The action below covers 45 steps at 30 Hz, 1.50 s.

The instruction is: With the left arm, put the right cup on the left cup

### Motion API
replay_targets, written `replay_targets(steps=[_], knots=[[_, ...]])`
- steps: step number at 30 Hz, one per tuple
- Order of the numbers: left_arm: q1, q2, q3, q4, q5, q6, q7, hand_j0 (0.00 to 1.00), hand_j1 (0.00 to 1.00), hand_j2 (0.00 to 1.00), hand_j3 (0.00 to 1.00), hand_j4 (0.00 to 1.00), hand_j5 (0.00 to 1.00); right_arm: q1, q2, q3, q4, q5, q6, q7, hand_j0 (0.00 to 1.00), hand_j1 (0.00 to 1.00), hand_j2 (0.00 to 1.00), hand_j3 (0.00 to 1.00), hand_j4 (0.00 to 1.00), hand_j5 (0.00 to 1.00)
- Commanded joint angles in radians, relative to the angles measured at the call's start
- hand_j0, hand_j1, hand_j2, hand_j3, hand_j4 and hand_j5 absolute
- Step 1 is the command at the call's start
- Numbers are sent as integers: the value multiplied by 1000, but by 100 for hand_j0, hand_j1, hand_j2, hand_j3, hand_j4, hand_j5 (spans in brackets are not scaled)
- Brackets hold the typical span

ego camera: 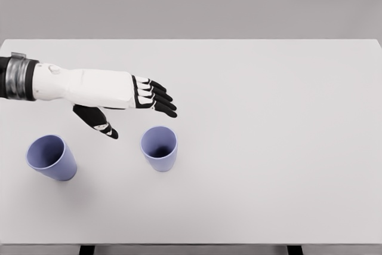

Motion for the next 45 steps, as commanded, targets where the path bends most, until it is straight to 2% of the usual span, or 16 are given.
replay_targets(steps=[1,5,8,11,17,19,31,38,45], knots=[[0,-4,0,-2,7,3,0,100,100,100,100,100,100,0,0,-7,4,-6,1,-1,100,100,100,100,100,100],[-6,-52,-10,-1,-17,3,0,100,100,100,100,100,100,17,0,-1,3,-4,1,-1,100,100,100,100,100,100],[3,-55,-23,-1,-86,3,0,100,100,100,100,100,100,17,0,-3,6,-4,1,-1,100,100,100,100,100,100],[14,-52,-33,-1,-105,3,0,100,100,100,100,100,100,17,0,0,6,-4,1,-1,100,100,100,100,100,100],[28,-80,-33,-1,-106,3,6,100,100,100,100,100,100,17,0,0,6,-4,1,-1,100,100,100,100,100,100],[48,-95,-33,-1,-131,3,8,100,100,100,100,100,100,17,0,0,6,-4,1,-1,100,100,100,100,100,100],[49,-97,-30,1,-143,3,8,100,100,100,100,100,100,17,0,0,6,-4,1,-1,100,100,100,100,100,100],[51,-120,-19,52,-172,3,8,100,100,100,100,100,100,17,0,0,6,-4,1,-1,100,100,100,100,100,100],[84,-143,-17,56,-189,3,8,100,100,100,100,100,100,17,0,0,6,-4,1,-1,100,100,100,100,100,100]])
